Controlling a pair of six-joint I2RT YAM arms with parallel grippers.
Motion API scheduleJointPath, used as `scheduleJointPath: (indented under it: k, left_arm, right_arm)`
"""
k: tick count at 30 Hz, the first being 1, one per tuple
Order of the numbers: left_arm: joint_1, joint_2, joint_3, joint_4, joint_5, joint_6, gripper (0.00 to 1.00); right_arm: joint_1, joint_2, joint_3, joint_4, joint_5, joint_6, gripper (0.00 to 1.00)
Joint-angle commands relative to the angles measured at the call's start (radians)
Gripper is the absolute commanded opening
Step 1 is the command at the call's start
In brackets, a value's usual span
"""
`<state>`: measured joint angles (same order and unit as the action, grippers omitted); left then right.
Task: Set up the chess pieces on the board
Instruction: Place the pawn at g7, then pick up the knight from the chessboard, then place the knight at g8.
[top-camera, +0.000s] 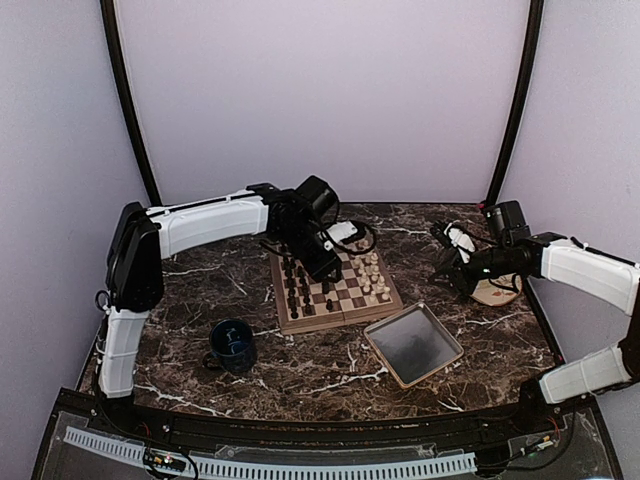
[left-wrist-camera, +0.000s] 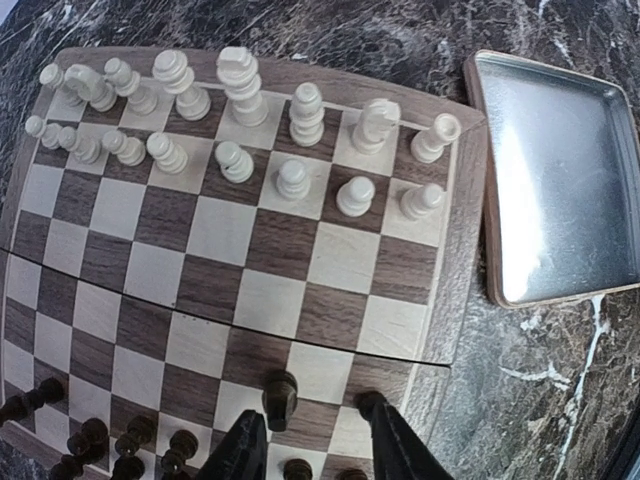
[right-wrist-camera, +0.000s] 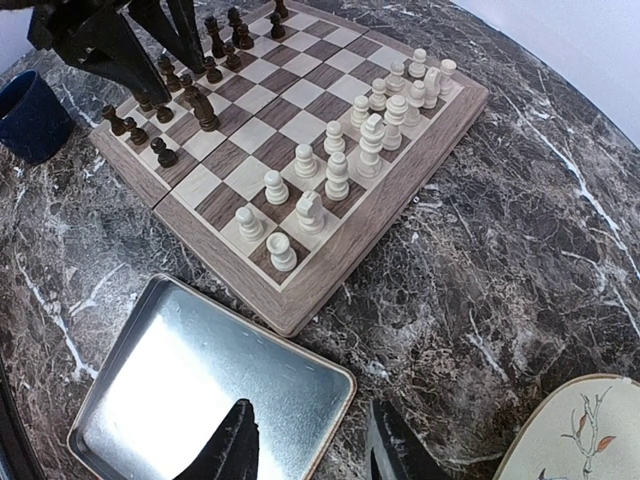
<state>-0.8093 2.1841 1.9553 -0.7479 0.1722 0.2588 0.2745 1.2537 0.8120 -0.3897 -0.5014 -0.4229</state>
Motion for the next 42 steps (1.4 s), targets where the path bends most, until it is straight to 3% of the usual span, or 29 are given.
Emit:
scheduleJointPath:
  k: [1,11,18,22,30,42]
  left_arm:
    - [0.018,0.020,-0.011,-0.032,-0.046,0.002,0.39]
    - [0.018,0.092,0.021,-0.035,-0.040,0.008,0.37]
    - [0.019,0.105,0.053,-0.053,-0.037,0.006,0.15]
    - [0.019,0.100,0.102,-0.072,-0.024,0.000,0.09]
    - [0.103,0.025,0.139,-0.089,-0.084,-0.045,0.09]
    - [0.260,-0.018,0.066,-0.058,-0.174,-0.146,0.10]
  right_arm:
    - [-0.005,-0.027,0.020,0.008,-0.013,-0.009,0.38]
    - [-0.005,-0.028,0.017,0.005,-0.011,-0.014,0.38]
    - [-0.005,-0.017,0.020,0.002,-0.012,-0.017,0.38]
    - [-0.005,-0.009,0.021,0.001,-0.012,-0.016,0.38]
    - [-0.005,-0.001,0.022,0.000,-0.009,-0.017,0.38]
    - [-0.006,0.016,0.026,-0.001,-0.005,-0.020,0.38]
